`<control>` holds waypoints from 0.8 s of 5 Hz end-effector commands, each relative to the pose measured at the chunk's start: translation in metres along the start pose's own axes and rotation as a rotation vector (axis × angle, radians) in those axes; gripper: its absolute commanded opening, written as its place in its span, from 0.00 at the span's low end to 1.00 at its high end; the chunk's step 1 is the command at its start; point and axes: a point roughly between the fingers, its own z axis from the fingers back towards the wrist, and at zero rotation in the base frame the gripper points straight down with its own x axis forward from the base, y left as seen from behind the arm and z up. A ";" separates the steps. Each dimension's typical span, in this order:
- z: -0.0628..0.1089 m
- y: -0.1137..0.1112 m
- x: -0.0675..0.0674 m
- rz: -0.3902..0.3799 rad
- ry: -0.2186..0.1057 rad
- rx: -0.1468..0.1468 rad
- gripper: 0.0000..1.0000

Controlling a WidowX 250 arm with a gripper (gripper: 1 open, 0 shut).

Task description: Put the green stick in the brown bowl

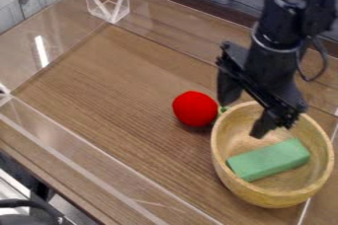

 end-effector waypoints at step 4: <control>0.040 -0.021 0.008 0.079 -0.049 0.014 1.00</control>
